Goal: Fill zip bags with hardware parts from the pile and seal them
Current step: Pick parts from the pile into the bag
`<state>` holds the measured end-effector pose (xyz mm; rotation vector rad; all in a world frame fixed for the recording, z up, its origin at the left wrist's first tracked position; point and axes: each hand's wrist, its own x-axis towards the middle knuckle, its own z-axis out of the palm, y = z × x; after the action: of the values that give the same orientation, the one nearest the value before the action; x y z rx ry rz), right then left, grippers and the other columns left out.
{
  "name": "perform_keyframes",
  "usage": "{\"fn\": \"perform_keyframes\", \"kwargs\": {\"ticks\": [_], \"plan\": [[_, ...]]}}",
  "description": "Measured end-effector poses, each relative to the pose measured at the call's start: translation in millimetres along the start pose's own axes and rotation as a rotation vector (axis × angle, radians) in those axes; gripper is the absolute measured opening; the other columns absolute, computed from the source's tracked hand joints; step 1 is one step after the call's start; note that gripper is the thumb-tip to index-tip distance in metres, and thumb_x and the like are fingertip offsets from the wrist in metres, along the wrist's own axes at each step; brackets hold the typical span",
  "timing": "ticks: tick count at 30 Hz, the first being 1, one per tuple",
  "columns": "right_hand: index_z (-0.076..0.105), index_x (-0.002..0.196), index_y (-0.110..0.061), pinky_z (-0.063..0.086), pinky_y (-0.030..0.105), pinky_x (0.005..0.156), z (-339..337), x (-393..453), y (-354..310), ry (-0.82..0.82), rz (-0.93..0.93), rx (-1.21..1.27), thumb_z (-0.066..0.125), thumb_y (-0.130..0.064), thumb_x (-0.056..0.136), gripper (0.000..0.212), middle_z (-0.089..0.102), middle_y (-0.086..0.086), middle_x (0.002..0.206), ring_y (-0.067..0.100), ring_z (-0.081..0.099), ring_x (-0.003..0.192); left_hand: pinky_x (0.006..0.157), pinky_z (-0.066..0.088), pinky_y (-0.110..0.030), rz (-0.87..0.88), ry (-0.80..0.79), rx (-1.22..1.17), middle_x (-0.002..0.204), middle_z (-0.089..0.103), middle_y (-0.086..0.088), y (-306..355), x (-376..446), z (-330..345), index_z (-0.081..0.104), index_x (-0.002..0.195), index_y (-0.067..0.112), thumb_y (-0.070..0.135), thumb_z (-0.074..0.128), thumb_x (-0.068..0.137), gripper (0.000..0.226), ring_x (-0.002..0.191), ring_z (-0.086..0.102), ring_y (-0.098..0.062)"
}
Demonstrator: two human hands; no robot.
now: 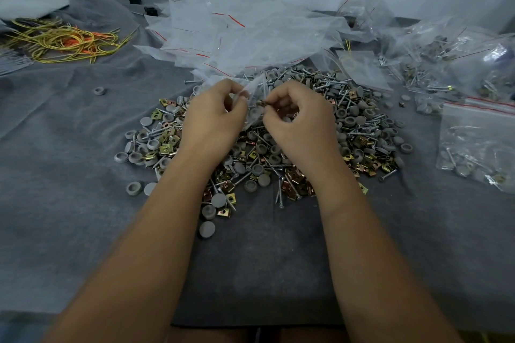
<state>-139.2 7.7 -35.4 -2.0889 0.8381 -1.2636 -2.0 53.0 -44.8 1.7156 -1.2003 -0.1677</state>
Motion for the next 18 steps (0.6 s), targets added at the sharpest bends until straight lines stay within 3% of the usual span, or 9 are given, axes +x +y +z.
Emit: {"fn": "perform_keyframes", "kwargs": {"ticks": [2, 4, 9, 13, 18], "plan": [[0.065, 0.081, -0.019, 0.047, 0.012, 0.061, -0.4, 0.6, -1.5, 0.039, 0.007, 0.045, 0.066, -0.007, 0.081, 0.012, 0.062, -0.011, 0.072, 0.001, 0.058, 0.068, 0.059, 0.049, -0.043, 0.04, -0.039, 0.023, 0.059, 0.053, 0.004, 0.4, -0.4, 1.5, 0.061, 0.094, 0.03, 0.024, 0.057, 0.093, 0.008, 0.059, 0.057, -0.023], [0.065, 0.082, -0.018, 0.049, 0.014, 0.064, 0.0, 1.3, -1.9, 0.041, 0.029, 0.078, 0.066, -0.006, 0.081, 0.013, 0.064, -0.008, 0.075, 0.002, 0.059, 0.071, 0.059, 0.047, -0.04, 0.077, -0.062, 0.023, 0.06, 0.053, 0.006, -0.1, -0.6, 2.9, 0.059, 0.097, 0.035, 0.025, 0.058, 0.092, 0.01, 0.055, 0.051, -0.013], [0.064, 0.08, -0.024, 0.052, 0.018, 0.065, 1.0, 2.4, 0.1, 0.023, 0.123, 0.103, 0.066, -0.008, 0.083, 0.017, 0.066, -0.007, 0.076, 0.004, 0.062, 0.072, 0.053, 0.041, -0.03, 0.178, -0.128, -0.108, 0.068, 0.053, 0.009, 0.7, -3.2, 0.5, 0.054, 0.112, 0.046, 0.027, 0.057, 0.088, 0.031, 0.053, 0.048, -0.003], [0.062, 0.076, -0.03, 0.052, 0.016, 0.065, 0.0, 3.5, -0.2, 0.043, 0.16, 0.159, 0.066, -0.008, 0.084, 0.024, 0.066, -0.009, 0.076, 0.002, 0.063, 0.073, 0.053, 0.038, -0.024, 0.235, -0.159, -0.099, 0.066, 0.051, 0.007, 2.3, -4.3, 1.1, 0.058, 0.105, 0.049, 0.028, 0.058, 0.09, 0.026, 0.052, 0.047, -0.002], [0.063, 0.08, -0.029, 0.052, 0.015, 0.068, -0.4, 4.0, -2.1, 0.019, 0.153, 0.207, 0.067, -0.006, 0.086, 0.024, 0.068, -0.009, 0.077, 0.003, 0.066, 0.076, 0.048, 0.038, -0.017, 0.183, -0.085, -0.162, 0.061, 0.05, 0.01, 2.4, -3.6, 2.0, 0.064, 0.098, 0.04, 0.023, 0.06, 0.095, 0.018, 0.052, 0.046, -0.002]]}}
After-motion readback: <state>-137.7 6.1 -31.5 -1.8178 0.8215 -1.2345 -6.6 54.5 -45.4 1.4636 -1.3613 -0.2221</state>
